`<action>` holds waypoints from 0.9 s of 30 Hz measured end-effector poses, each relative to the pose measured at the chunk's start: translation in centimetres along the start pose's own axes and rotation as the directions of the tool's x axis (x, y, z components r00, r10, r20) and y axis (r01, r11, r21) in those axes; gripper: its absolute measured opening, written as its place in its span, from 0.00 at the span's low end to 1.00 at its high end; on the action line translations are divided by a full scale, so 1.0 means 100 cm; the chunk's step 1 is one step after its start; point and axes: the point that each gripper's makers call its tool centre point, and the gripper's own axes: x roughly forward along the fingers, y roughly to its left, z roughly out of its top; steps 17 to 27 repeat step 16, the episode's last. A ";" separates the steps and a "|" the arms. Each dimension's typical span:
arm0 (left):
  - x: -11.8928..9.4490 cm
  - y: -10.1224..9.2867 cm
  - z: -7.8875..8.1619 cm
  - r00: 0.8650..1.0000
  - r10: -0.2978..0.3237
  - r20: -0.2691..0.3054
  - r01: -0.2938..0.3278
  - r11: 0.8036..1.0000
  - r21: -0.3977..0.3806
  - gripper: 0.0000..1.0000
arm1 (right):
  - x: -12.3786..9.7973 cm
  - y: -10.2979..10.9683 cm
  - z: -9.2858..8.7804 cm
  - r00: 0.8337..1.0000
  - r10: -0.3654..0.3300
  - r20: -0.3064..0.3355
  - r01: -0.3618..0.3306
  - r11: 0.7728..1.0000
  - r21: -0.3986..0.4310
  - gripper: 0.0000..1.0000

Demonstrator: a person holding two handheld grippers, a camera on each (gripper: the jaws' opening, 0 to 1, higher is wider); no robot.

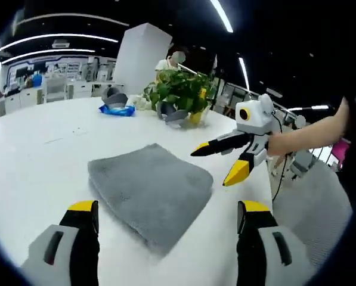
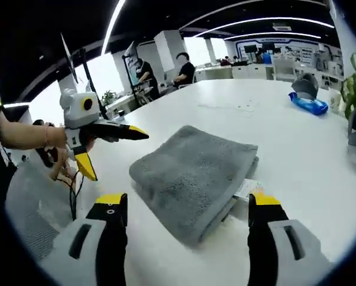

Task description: Fold the towel on the table until its edges align and the towel forms a compact rectangular stack.

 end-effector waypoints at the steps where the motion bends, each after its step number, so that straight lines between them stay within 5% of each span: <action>1: -0.018 -0.002 0.006 0.999 0.028 0.015 -0.029 0.999 0.044 1.00 | -0.012 0.006 0.006 0.999 -0.010 0.043 0.010 1.000 0.008 0.96; 5: -0.078 -0.002 0.021 0.978 0.184 0.098 -0.192 0.978 0.080 1.00 | -0.056 0.017 0.010 0.994 -0.081 0.077 0.077 0.996 0.053 0.99; 7: -0.113 -0.005 0.031 0.944 0.265 0.194 -0.262 0.964 -0.043 1.00 | -0.082 0.018 0.014 0.981 -0.156 0.118 0.150 0.987 0.054 0.99; 9: -0.146 -0.009 0.038 0.896 0.343 0.282 -0.295 0.934 -0.201 1.00 | -0.104 0.024 0.015 0.968 -0.207 0.144 0.205 0.978 0.029 0.99; 10: -0.163 -0.012 0.039 0.861 0.393 0.324 -0.317 0.911 -0.264 1.00 | -0.112 0.024 0.013 0.962 -0.230 0.147 0.230 0.973 0.020 0.99; 13: -0.185 -0.023 0.028 0.819 0.473 0.324 -0.398 0.876 -0.274 0.99 | -0.131 0.030 0.004 0.947 -0.285 0.147 0.292 0.956 -0.025 0.99; 16: -0.188 -0.034 0.016 0.802 0.517 0.299 -0.453 0.853 -0.258 0.99 | -0.141 0.049 -0.002 0.943 -0.293 0.160 0.304 0.951 -0.049 0.98; 27: -0.188 -0.034 0.016 0.802 0.517 0.299 -0.453 0.853 -0.258 0.99 | -0.141 0.049 -0.002 0.943 -0.293 0.160 0.304 0.951 -0.049 0.98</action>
